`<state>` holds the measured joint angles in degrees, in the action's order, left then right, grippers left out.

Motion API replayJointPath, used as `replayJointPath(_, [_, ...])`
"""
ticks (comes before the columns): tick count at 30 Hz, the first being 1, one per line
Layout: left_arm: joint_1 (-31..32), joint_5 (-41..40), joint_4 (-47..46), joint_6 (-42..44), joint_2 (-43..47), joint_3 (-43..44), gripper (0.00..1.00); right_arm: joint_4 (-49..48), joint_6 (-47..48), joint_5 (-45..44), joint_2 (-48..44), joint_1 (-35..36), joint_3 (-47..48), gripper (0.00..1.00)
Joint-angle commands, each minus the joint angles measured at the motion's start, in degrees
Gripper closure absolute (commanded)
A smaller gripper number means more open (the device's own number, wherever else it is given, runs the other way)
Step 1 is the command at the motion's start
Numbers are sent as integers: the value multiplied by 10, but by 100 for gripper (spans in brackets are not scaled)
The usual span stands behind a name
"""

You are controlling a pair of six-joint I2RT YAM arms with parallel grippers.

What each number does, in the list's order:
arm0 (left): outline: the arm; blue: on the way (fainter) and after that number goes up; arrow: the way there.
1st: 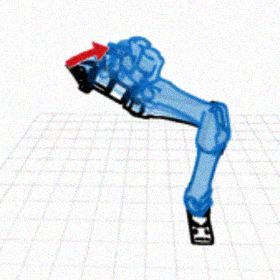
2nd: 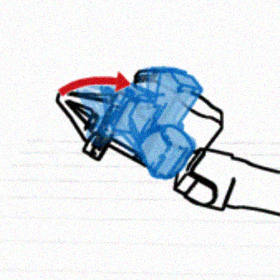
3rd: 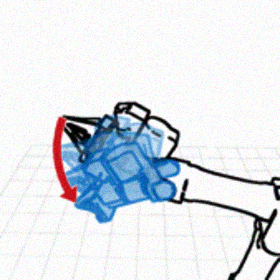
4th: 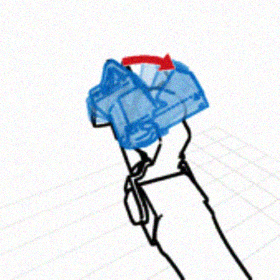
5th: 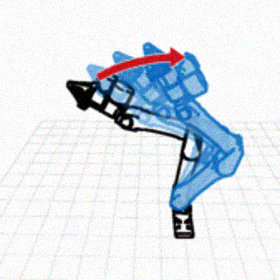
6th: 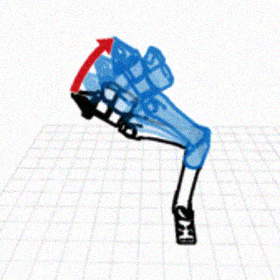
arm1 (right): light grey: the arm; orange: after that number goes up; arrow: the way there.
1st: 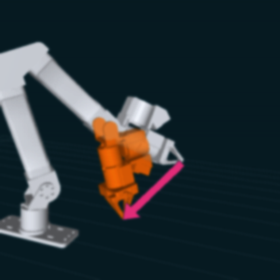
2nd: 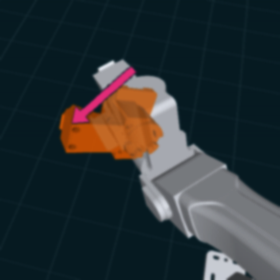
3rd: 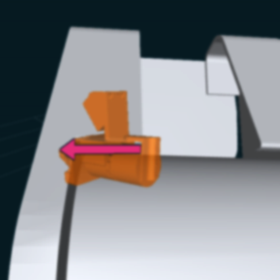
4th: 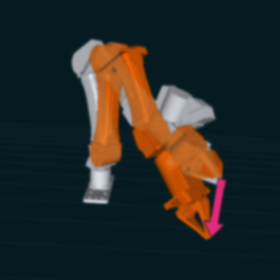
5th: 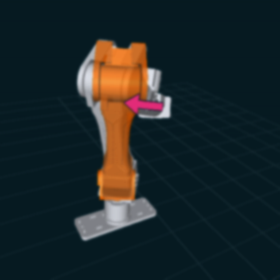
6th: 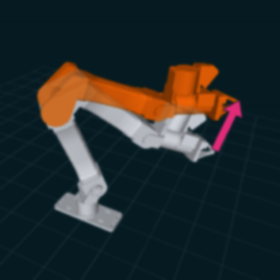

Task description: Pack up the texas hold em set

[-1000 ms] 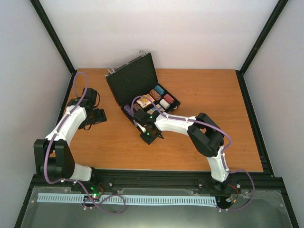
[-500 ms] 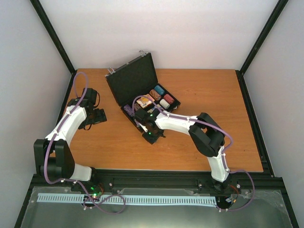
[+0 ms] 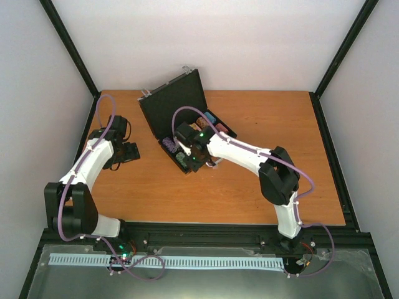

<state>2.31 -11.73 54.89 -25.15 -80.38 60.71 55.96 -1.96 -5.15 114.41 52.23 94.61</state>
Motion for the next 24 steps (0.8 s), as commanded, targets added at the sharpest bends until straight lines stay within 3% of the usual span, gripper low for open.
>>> replayJointPath(1, [-3, 1, -11, 9, 4, 7, 0, 16, 22, -19, 21, -32, 65, 50])
replayJointPath(12, [-2, 0, -11, 9, 0, 7, 0, 4, 32, -14, 111, -103, 164, 50])
replayJointPath(20, [-3, 1, -10, 10, -13, 16, 0, -26, 32, -1, 157, -116, 186, 50])
replayJointPath(24, [-3, 2, -10, 10, -16, 17, 0, -37, 31, 2, 175, -117, 186, 44])
